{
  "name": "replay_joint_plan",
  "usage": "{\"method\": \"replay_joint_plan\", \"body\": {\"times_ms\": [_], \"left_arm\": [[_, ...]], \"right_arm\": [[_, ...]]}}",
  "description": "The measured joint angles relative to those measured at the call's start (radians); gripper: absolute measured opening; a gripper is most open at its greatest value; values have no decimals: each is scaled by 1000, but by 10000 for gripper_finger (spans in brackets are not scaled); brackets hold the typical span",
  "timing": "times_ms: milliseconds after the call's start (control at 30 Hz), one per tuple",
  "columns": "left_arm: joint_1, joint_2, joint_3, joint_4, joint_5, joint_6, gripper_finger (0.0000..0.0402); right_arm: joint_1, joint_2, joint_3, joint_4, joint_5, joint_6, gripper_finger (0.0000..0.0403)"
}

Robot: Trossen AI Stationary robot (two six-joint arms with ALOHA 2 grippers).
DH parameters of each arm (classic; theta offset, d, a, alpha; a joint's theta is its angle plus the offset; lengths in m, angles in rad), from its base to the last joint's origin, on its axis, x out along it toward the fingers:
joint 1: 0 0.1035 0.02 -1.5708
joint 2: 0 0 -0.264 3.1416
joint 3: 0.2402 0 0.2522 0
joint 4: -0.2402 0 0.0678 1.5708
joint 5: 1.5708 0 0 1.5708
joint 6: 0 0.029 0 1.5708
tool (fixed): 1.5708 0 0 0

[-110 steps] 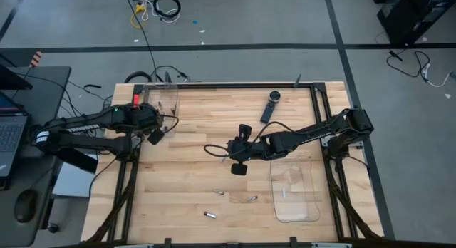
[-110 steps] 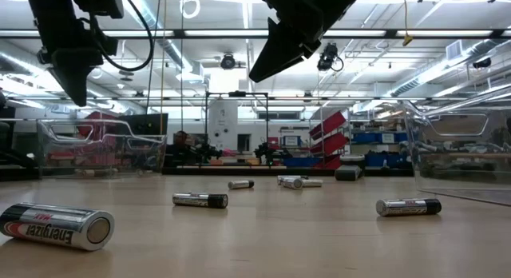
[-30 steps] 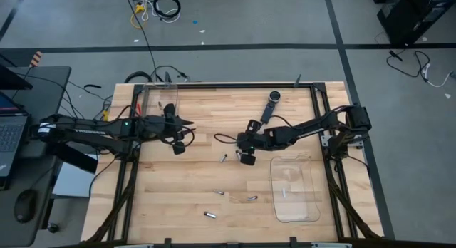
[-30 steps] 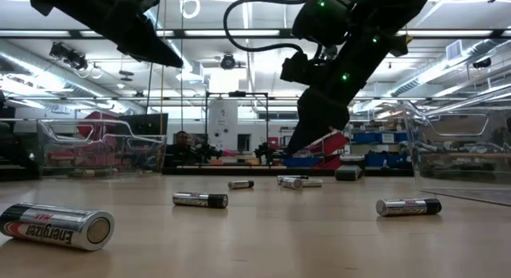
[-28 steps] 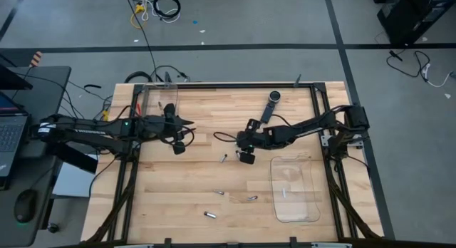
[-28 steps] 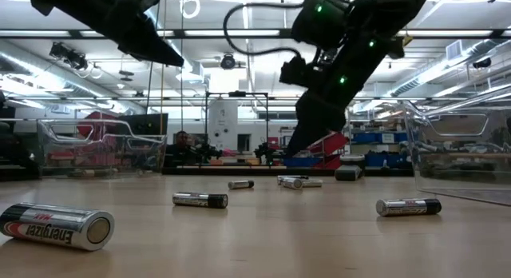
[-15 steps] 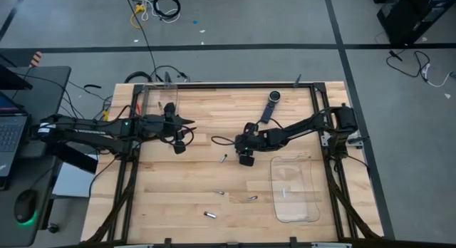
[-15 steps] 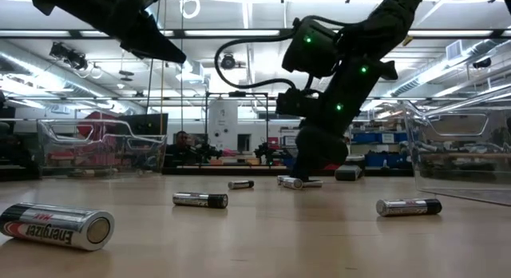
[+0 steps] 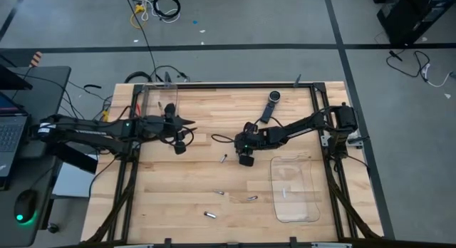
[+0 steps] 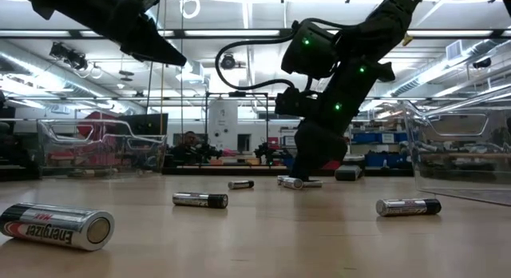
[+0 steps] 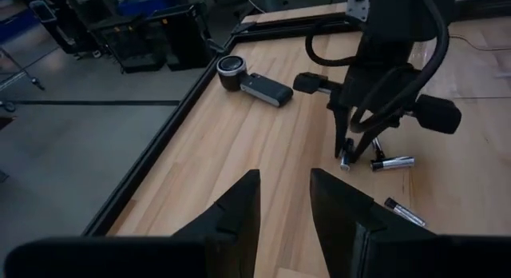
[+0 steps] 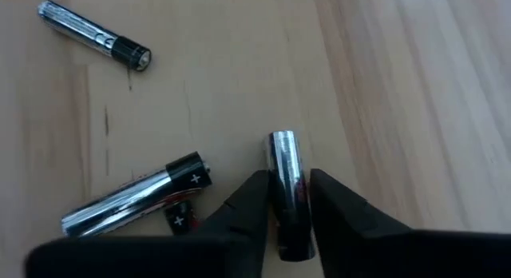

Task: Sort batteries
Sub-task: Put the silver battery into the bottom transparent bin

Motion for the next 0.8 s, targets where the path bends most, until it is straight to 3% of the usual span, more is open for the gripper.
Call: {"method": "replay_joint_plan", "body": {"times_ms": [200, 400, 800], "left_arm": [[0, 0, -70, 109, 0, -5, 111], [0, 0, -125, 214, 1, -7, 111], [0, 0, -128, 227, 1, -8, 111]], "right_arm": [[-6, 0, -1, -4, -22, -1, 26], [-7, 1, -2, -5, -22, -1, 26], [-8, -106, -7, -21, 8, -1, 26]]}}
